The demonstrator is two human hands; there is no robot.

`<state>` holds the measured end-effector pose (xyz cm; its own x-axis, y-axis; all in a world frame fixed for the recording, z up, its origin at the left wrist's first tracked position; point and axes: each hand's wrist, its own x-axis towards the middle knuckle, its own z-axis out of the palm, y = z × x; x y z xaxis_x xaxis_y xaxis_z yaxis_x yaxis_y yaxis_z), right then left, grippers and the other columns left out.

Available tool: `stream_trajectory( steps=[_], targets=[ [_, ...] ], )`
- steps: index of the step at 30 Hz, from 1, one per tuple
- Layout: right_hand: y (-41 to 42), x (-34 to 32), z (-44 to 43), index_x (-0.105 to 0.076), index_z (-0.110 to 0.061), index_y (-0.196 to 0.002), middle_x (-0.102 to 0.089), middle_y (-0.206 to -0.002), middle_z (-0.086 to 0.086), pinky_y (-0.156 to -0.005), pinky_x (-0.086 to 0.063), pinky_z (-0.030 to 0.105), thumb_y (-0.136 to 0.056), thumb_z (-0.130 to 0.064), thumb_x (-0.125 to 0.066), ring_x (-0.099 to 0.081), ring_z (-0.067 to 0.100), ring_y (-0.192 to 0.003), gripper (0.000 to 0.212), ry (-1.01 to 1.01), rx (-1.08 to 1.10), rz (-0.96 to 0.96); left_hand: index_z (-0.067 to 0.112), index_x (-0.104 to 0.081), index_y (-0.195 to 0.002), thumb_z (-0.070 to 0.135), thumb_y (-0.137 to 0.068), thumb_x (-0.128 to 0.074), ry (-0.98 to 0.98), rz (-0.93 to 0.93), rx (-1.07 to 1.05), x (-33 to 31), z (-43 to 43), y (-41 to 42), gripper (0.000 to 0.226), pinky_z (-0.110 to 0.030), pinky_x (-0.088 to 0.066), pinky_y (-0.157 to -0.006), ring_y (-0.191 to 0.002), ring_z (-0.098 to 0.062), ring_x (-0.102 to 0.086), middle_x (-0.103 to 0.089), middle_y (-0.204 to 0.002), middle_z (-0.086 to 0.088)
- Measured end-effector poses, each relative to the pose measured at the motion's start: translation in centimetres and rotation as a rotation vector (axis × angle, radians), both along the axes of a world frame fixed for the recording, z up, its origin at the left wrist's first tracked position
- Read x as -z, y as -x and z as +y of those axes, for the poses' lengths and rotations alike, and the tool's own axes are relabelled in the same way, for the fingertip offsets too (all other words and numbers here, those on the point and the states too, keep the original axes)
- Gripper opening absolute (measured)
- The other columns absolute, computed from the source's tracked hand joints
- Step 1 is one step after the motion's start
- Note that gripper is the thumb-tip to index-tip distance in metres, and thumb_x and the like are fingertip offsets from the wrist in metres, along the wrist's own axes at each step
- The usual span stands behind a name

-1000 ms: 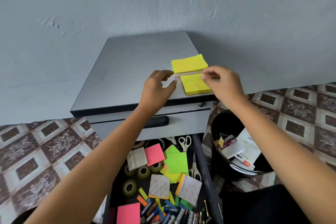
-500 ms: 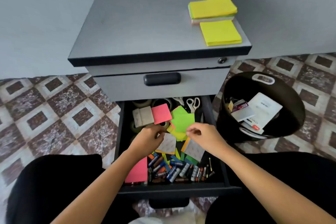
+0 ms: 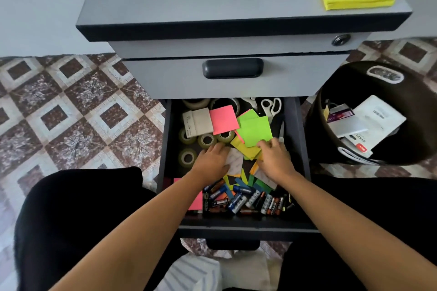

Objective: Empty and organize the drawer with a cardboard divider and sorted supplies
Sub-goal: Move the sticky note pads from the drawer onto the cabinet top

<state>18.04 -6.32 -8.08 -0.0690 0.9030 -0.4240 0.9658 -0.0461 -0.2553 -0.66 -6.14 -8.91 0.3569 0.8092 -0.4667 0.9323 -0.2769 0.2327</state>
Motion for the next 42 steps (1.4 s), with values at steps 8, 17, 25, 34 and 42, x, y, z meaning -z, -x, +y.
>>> stream_trajectory(
  steps=[8,17,25,34,42],
  targets=[
    [-0.2,-0.5,-0.5,-0.026,-0.013,-0.132,-0.042,-0.126,0.022,-0.083,-0.044,0.042,-0.089,-0.016,-0.057,-0.046,0.039,-0.111,0.053,0.078,-0.007,-0.120,0.011,-0.029,-0.139,0.035,-0.091,-0.054,-0.118,0.135,0.033,0.4,-0.4,-0.9,0.060,-0.041,-0.033,-0.100,-0.127,-0.031,-0.032,-0.031,-0.137,-0.013],
    [-1.4,-3.0,0.5,-0.053,-0.005,-0.073,-0.052,-0.085,0.011,-0.066,-0.039,0.030,-0.092,-0.009,-0.050,-0.059,0.030,-0.096,0.020,0.119,-0.068,-0.009,0.001,-0.049,-0.107,0.008,-0.090,-0.042,0.104,-0.161,-0.226,-2.5,0.6,-0.4,0.020,-0.036,-0.045,-0.071,-0.094,-0.034,-0.055,-0.052,-0.111,-0.018],
    [-0.2,-8.3,-0.2,-0.049,-0.018,-0.079,-0.038,-0.064,-0.005,-0.053,-0.025,0.025,-0.095,-0.018,-0.050,-0.033,0.010,-0.057,0.017,-0.033,0.358,0.722,0.007,-0.037,-0.133,0.003,-0.095,-0.042,0.331,-0.807,-0.864,-5.6,-0.2,1.5,0.039,-0.035,-0.051,-0.078,-0.096,-0.024,-0.057,-0.055,-0.110,-0.008],
    [6.0,-6.4,-3.3,-0.044,-0.009,-0.132,-0.058,-0.117,0.008,-0.081,-0.048,0.035,-0.099,-0.020,-0.043,-0.055,0.018,-0.088,0.035,-0.019,0.675,0.849,0.010,-0.048,-0.118,0.023,-0.102,-0.035,0.550,-1.281,-1.158,-6.8,-2.6,0.2,0.024,-0.034,-0.052,-0.072,-0.092,-0.021,-0.061,-0.060,-0.105,-0.010],
    [8.7,-5.0,-3.2,-0.048,-0.009,-0.131,-0.056,-0.123,0.006,-0.084,-0.044,0.028,-0.100,-0.022,-0.038,-0.054,0.023,-0.112,0.034,-0.023,0.719,0.893,0.009,-0.049,-0.112,0.014,-0.099,-0.039,0.171,-0.970,-1.066,-6.9,-2.6,2.6,0.017,-0.026,-0.048,-0.067,-0.083,-0.015,-0.057,-0.057,-0.094,-0.002]
  ],
)
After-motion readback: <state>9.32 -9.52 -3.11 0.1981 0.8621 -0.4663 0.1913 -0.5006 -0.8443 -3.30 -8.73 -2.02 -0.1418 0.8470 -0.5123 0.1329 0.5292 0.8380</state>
